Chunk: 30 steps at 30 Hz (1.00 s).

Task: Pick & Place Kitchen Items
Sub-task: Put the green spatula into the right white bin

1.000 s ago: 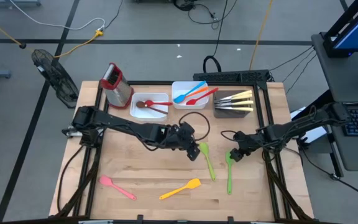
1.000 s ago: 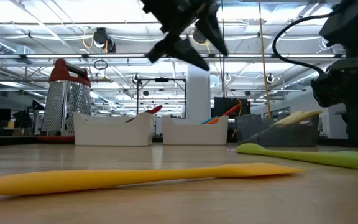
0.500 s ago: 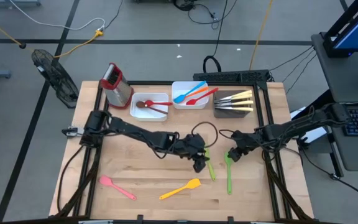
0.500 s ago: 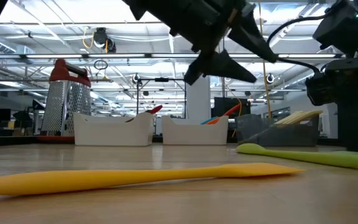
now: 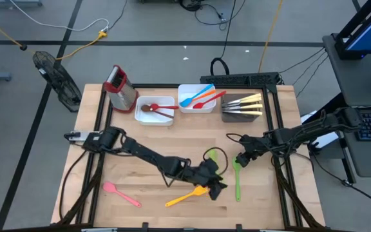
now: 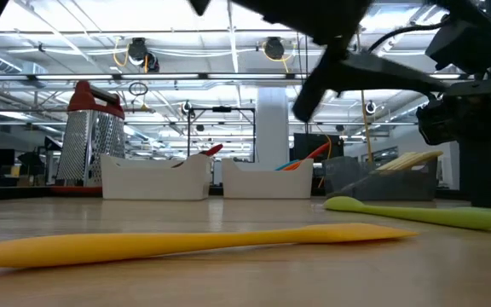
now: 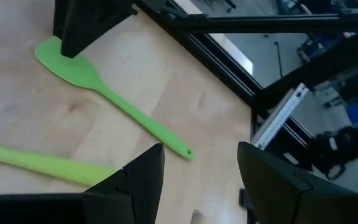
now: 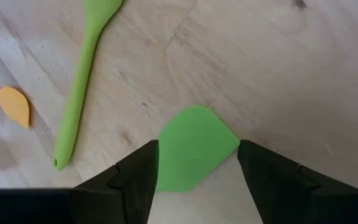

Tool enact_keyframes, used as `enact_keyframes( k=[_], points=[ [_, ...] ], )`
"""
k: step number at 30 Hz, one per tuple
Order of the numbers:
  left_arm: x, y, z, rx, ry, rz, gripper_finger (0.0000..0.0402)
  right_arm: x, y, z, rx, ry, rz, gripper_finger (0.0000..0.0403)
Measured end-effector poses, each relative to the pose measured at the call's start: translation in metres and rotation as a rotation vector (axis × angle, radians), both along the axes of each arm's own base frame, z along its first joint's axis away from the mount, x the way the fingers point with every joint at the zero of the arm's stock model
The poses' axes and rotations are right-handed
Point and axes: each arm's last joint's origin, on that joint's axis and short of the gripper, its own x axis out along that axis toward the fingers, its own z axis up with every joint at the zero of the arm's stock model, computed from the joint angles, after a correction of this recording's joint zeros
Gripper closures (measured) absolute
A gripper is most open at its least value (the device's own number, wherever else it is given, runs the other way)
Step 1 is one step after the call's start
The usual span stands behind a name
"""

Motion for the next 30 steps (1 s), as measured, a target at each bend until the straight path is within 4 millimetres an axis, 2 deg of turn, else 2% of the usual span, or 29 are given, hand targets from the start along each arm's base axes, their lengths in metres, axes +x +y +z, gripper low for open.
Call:
enact_keyframes(
  k=[9,15,20,25,30],
  points=[
    [0.046,-0.018,-0.010,-0.060,0.075,0.182,0.0192,0.001,0.000,0.002,-0.003,-0.031,0.014,0.0184],
    [0.073,-0.028,-0.011,-0.153,0.000,0.221,0.0192,0.001,0.000,0.002,-0.023,-0.044,0.052,0.0184],
    [0.076,-0.037,-0.032,-0.216,0.038,0.246,0.0193,0.001,0.000,0.002,-0.036,-0.049,0.075,0.0184],
    [0.074,-0.044,-0.036,-0.275,0.048,0.263,0.0193,0.003,0.000,0.003,-0.035,-0.066,0.076,0.0184],
    [0.072,-0.040,-0.043,-0.280,0.121,0.289,0.0193,0.007,0.001,0.006,-0.015,-0.127,0.083,0.0184]
  ],
)
